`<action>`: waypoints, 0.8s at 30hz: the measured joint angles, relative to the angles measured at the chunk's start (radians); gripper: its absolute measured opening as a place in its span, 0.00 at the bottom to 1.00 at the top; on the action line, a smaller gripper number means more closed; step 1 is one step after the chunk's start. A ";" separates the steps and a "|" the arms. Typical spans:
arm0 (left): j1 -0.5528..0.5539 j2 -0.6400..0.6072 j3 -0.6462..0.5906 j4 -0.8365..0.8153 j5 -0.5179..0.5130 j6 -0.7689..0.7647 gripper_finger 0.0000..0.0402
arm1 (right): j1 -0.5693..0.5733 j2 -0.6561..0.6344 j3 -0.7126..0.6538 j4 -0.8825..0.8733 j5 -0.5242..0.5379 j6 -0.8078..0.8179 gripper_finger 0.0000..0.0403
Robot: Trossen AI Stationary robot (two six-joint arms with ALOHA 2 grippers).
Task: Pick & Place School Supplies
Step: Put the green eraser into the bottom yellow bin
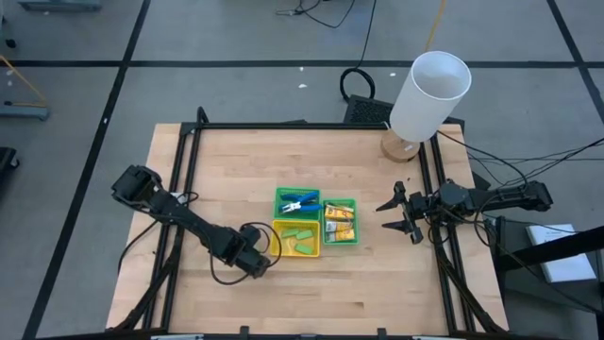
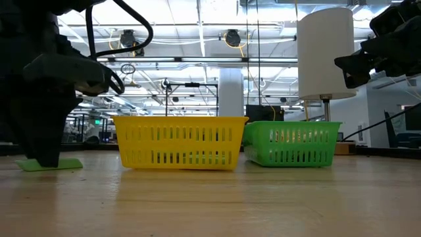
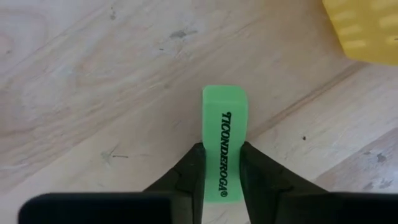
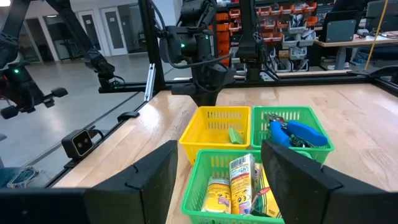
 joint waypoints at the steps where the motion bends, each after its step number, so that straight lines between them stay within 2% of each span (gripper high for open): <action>1: 0.000 0.000 0.001 -0.010 0.000 -0.017 0.20 | 0.000 0.000 0.000 0.000 0.000 0.000 0.56; 5: 0.000 0.000 0.002 -0.016 -0.015 -0.047 0.19 | 0.000 0.000 0.000 0.000 0.000 0.000 0.56; 9: 0.003 -0.015 0.006 -0.011 -0.042 -0.008 0.17 | 0.000 0.000 0.000 0.000 0.000 0.000 0.56; 15: 0.012 -0.058 0.030 -0.138 -0.142 0.033 0.15 | 0.000 0.000 0.000 0.000 0.000 0.000 0.56; 21: 0.020 -0.076 0.082 -0.293 -0.104 0.042 0.14 | 0.000 0.000 0.000 0.000 0.000 0.000 0.56; 24: 0.033 -0.083 0.110 -0.317 -0.104 0.071 0.14 | 0.000 0.000 0.000 0.000 0.000 0.000 0.56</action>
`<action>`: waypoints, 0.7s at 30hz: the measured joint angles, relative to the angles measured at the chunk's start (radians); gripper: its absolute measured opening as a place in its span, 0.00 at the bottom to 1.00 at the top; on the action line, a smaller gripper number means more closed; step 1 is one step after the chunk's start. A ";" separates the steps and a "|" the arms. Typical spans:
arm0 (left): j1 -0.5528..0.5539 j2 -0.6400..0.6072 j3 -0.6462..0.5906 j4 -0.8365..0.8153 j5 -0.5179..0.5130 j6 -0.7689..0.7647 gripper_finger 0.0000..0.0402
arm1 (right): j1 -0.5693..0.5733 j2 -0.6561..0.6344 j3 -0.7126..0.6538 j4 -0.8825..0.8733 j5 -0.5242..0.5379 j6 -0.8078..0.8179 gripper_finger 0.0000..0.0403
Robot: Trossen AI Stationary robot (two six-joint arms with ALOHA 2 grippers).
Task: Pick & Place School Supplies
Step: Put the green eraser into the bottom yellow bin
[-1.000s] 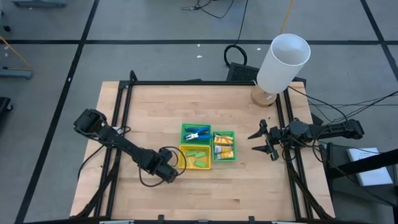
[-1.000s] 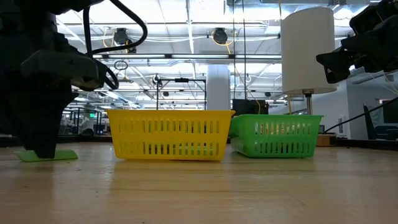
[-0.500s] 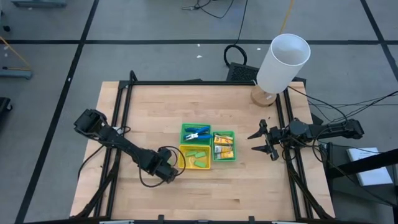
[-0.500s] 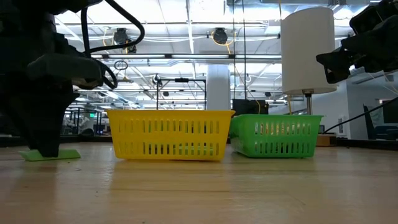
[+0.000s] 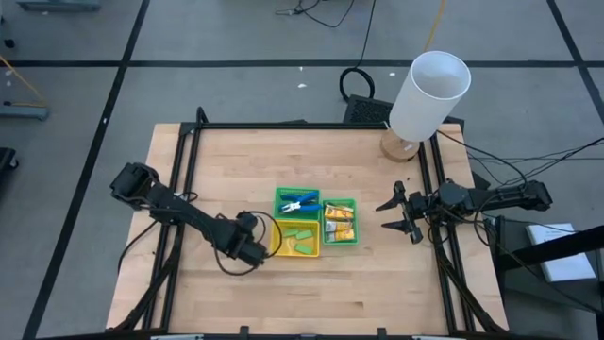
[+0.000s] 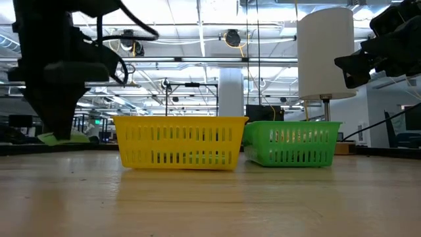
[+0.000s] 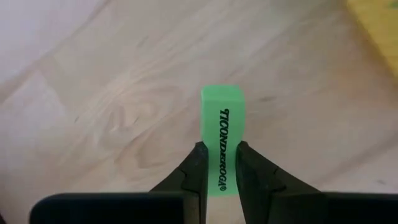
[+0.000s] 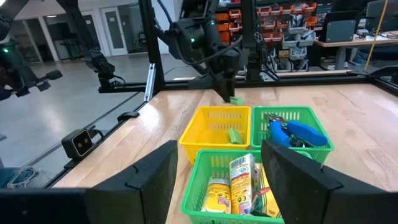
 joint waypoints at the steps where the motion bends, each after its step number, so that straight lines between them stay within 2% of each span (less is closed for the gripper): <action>1: 0.003 -0.004 0.008 0.000 -0.001 0.011 0.14 | 0.000 0.000 0.000 0.000 0.000 0.000 0.56; 6: 0.012 -0.023 0.081 -0.017 -0.048 0.085 0.14 | 0.000 0.000 0.000 0.000 0.000 0.000 0.56; 16: 0.040 -0.040 0.264 -0.012 -0.220 0.311 0.14 | 0.000 0.000 0.000 0.002 0.000 0.000 0.56; 21: 0.068 -0.040 0.268 0.140 -0.220 0.507 0.13 | 0.000 0.000 0.000 0.002 0.000 0.000 0.56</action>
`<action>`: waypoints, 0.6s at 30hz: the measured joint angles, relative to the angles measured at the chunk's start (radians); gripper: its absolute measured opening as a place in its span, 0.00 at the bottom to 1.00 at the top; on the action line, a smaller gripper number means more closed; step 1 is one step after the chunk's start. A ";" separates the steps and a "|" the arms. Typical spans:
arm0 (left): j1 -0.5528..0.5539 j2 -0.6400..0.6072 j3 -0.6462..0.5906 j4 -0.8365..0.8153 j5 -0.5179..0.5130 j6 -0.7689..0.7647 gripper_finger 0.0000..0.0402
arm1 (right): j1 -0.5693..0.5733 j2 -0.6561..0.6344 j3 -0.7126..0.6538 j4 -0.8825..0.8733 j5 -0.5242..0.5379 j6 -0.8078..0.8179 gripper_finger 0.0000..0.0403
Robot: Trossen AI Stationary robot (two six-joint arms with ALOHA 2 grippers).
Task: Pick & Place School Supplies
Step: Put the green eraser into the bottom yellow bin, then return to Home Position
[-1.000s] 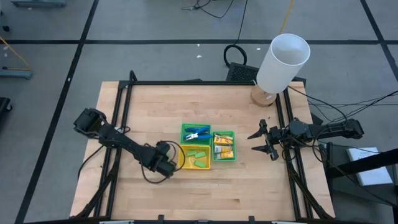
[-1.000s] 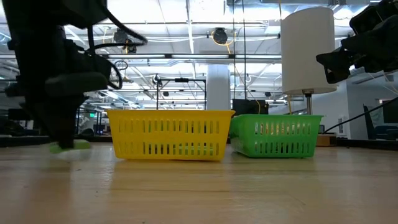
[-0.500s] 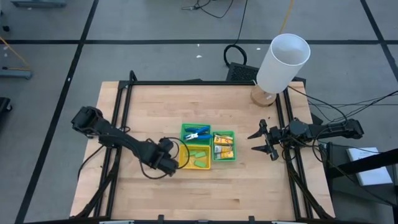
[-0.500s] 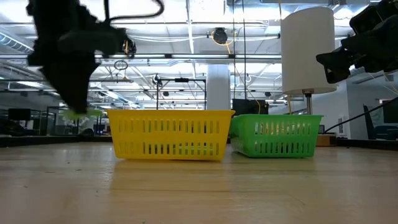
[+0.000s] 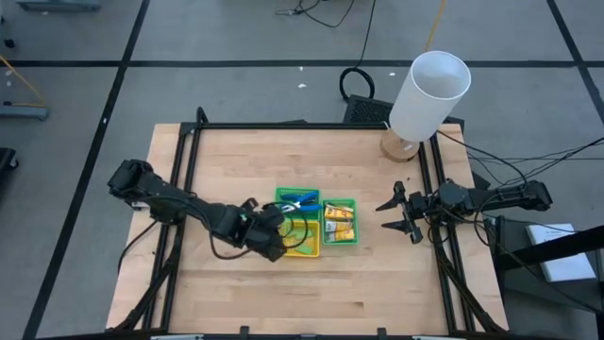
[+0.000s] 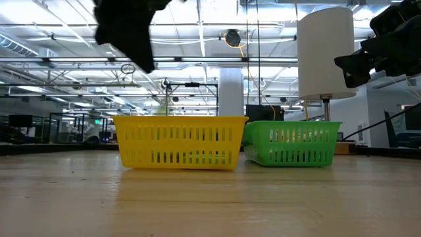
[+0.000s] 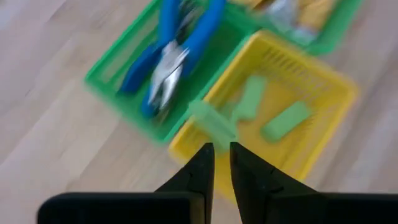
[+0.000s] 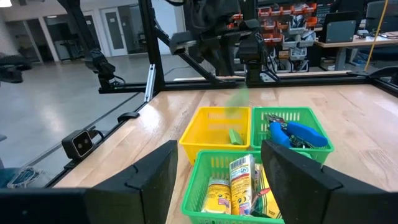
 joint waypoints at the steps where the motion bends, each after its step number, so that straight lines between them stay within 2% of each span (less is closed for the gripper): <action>1: 0.005 0.000 -0.003 0.038 0.002 0.042 0.13 | 0.000 0.000 0.000 0.000 0.000 0.000 0.56; 8: 0.058 0.008 -0.054 0.299 0.074 0.217 0.04 | 0.000 0.000 0.000 -0.002 0.000 0.000 0.56; 11: 0.071 0.009 -0.071 0.342 0.128 0.253 0.01 | 0.000 0.000 0.000 -0.003 0.000 0.000 0.56; 18: 0.077 -0.018 -0.067 0.527 0.147 0.405 0.10 | 0.000 0.000 0.000 -0.002 0.000 0.000 0.56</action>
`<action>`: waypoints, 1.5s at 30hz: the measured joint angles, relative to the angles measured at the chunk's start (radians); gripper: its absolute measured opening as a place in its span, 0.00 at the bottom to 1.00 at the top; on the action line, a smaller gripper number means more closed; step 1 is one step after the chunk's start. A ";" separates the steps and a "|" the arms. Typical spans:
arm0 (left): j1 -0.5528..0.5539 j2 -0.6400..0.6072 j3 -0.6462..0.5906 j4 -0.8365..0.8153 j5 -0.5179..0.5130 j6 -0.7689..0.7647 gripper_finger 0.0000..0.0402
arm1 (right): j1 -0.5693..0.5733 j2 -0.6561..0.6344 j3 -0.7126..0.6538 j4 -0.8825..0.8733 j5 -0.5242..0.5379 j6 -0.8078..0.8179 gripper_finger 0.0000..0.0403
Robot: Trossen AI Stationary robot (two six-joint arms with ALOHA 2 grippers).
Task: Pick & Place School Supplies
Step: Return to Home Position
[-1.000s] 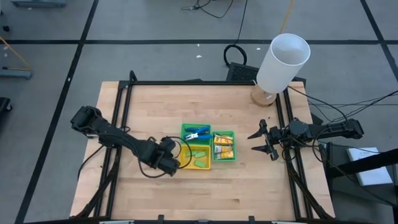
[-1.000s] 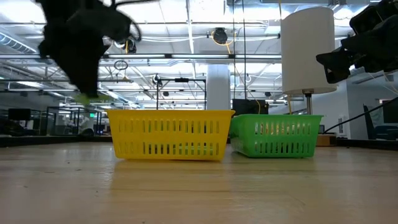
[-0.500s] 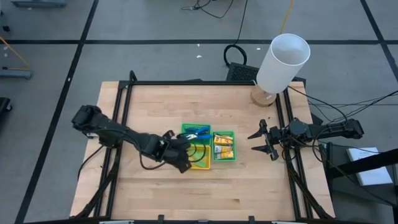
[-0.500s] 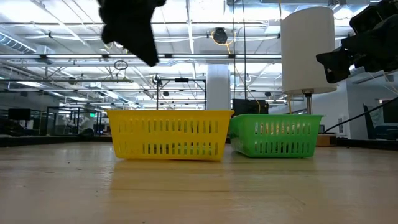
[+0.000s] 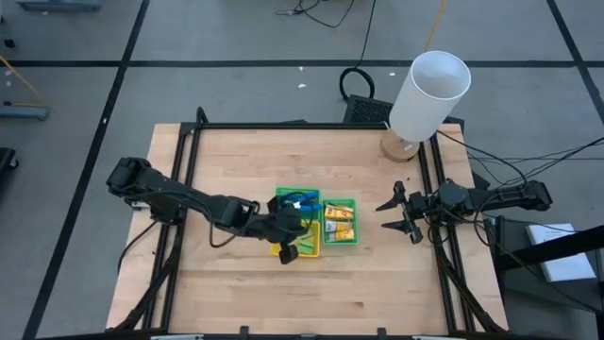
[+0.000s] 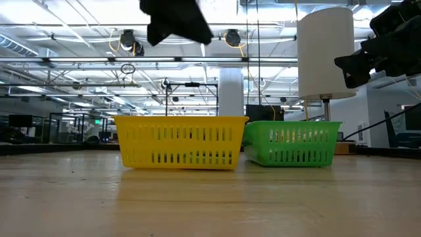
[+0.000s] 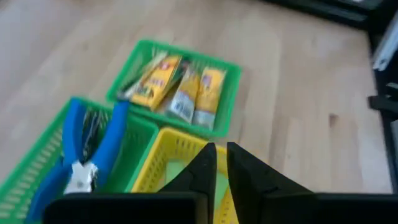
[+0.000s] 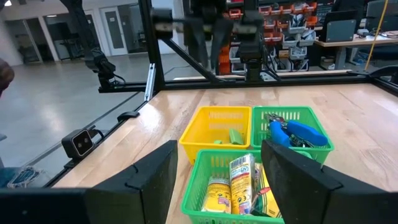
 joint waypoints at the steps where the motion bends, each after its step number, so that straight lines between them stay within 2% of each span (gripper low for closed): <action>1: 0.000 -0.010 0.000 0.010 0.002 0.024 0.12 | 0.000 0.000 0.000 0.000 0.000 0.000 0.56; 7: -0.027 -0.117 -0.001 0.028 -0.024 0.244 0.15 | 0.000 0.000 0.000 0.000 0.000 0.000 0.56; 10: -0.033 -0.231 -0.001 -0.096 -0.034 0.476 0.15 | 0.000 0.000 0.000 0.000 0.000 0.000 0.56; 11: -0.032 -0.266 0.000 -0.156 -0.032 0.507 0.15 | 0.000 0.000 0.000 0.000 0.000 0.000 0.56; 14: -0.031 -0.346 0.001 -0.288 -0.076 0.450 0.16 | 0.000 0.000 0.000 0.000 0.000 0.000 0.56; 18: -0.018 -0.404 -0.011 -0.367 -0.143 0.363 0.16 | 0.000 0.000 0.000 0.000 0.000 0.000 0.56; 20: -0.008 -0.423 -0.067 -0.374 -0.113 0.378 0.16 | 0.000 0.000 0.000 0.000 0.000 0.000 0.56; 22: 0.017 -0.437 -0.172 -0.250 -0.006 0.467 0.16 | 0.000 0.000 0.000 0.000 0.000 0.000 0.56; 25: 0.083 -0.479 -0.399 0.180 0.228 0.610 0.16 | 0.000 0.000 0.000 0.000 0.000 0.000 0.56; 27: 0.142 -0.525 -0.550 0.374 0.344 0.638 0.16 | 0.000 0.000 0.000 0.000 0.000 0.000 0.56; 30: 0.249 -0.615 -0.756 0.582 0.404 0.572 0.16 | 0.000 0.000 0.000 0.001 0.000 0.000 0.56; 34: 0.388 -0.829 -0.983 0.857 0.482 0.485 0.16 | 0.000 0.000 0.000 0.000 0.000 0.000 0.56; 40: 0.511 -1.164 -1.173 0.865 0.495 0.425 0.16 | 0.000 0.000 0.000 0.000 0.000 0.000 0.56; 45: 0.538 -1.370 -1.209 0.654 0.494 0.446 0.16 | 0.000 0.000 0.000 0.000 0.000 0.000 0.56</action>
